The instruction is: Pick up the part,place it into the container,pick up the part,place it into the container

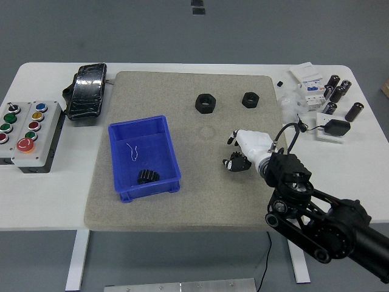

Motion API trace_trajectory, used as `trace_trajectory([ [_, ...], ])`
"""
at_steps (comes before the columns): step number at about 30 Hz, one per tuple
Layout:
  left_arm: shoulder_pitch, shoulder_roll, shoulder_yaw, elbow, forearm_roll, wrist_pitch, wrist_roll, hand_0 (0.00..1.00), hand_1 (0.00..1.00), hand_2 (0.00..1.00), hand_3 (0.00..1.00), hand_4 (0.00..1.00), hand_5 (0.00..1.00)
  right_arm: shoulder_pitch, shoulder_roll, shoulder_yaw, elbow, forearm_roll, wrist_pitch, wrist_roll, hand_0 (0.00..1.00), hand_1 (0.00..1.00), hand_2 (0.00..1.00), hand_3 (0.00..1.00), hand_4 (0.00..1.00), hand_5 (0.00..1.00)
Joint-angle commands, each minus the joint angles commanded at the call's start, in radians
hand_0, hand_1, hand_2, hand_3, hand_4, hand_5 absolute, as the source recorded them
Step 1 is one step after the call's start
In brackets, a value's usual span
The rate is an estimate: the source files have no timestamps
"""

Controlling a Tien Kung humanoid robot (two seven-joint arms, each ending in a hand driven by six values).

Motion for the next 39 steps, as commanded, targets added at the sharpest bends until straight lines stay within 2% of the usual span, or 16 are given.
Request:
trace_trajectory([
  [5, -0.001, 0.0, 0.004, 0.0, -0.002, 0.0, -0.003, 0.656, 0.59, 0.555, 0.631, 0.674, 0.461, -0.002, -0.006, -0.02, -0.012, 0.001, 0.031, 0.0, 0.194, 0.519, 0.704, 0.722, 0.794, 0.37],
  [6, -0.001, 0.001, 0.003, 0.0, -0.001, 0.0, -0.003, 0.656, 0.59, 0.555, 0.63, 0.673, 0.461, -0.002, -0.007, -0.022, -0.014, 0.001, 0.03, 0.0, 0.186, 0.469, 0.604, 0.652, 0.391, 0.25],
  [11, 0.0, 0.001, -0.001, 0.0, 0.004, 0.001, -0.003, 0.656, 0.59, 0.555, 0.63, 0.673, 0.461, -0.002, -0.011, -0.028, -0.019, -0.011, -0.006, 0.0, 0.186, 0.469, 0.604, 0.652, 0.391, 0.25],
  [12, 0.0, 0.001, -0.001, 0.0, 0.004, 0.001, -0.004, 0.656, 0.59, 0.554, 0.63, 0.673, 0.461, -0.001, -0.011, -0.03, -0.02, -0.014, -0.014, 0.0, 0.155, 0.398, 0.474, 0.535, 0.159, 0.002],
  [17, -0.001, -0.001, 0.003, 0.0, 0.002, 0.001, -0.006, 0.656, 0.59, 0.554, 0.63, 0.673, 0.461, -0.001, -0.01, -0.04, -0.025, -0.032, -0.036, 0.0, 0.155, 0.398, 0.474, 0.535, 0.159, 0.002],
  [18, -0.001, -0.001, 0.005, 0.0, 0.0, 0.001, -0.007, 0.656, 0.59, 0.555, 0.631, 0.672, 0.461, -0.001, -0.01, -0.042, -0.026, -0.035, -0.038, 0.0, 0.145, 0.372, 0.45, 0.508, 0.17, 0.002],
  [30, -0.002, -0.001, -0.009, 0.0, 0.014, 0.002, -0.006, 0.656, 0.591, 0.556, 0.631, 0.674, 0.463, 0.005, -0.011, -0.062, -0.035, -0.045, -0.058, 0.0, 0.148, 0.358, 0.446, 0.467, 0.163, 0.002],
  [34, -0.003, -0.001, -0.009, 0.0, 0.013, 0.002, -0.006, 0.656, 0.591, 0.556, 0.631, 0.674, 0.463, 0.037, -0.009, -0.082, -0.01, -0.043, -0.089, 0.0, 0.148, 0.358, 0.446, 0.467, 0.163, 0.002],
  [39, -0.003, -0.002, -0.011, 0.0, 0.018, 0.0, -0.004, 0.656, 0.591, 0.556, 0.631, 0.673, 0.463, 0.122, 0.037, -0.159, 0.026, 0.01, -0.178, 0.0, 0.152, 0.36, 0.446, 0.463, 0.181, 0.002],
])
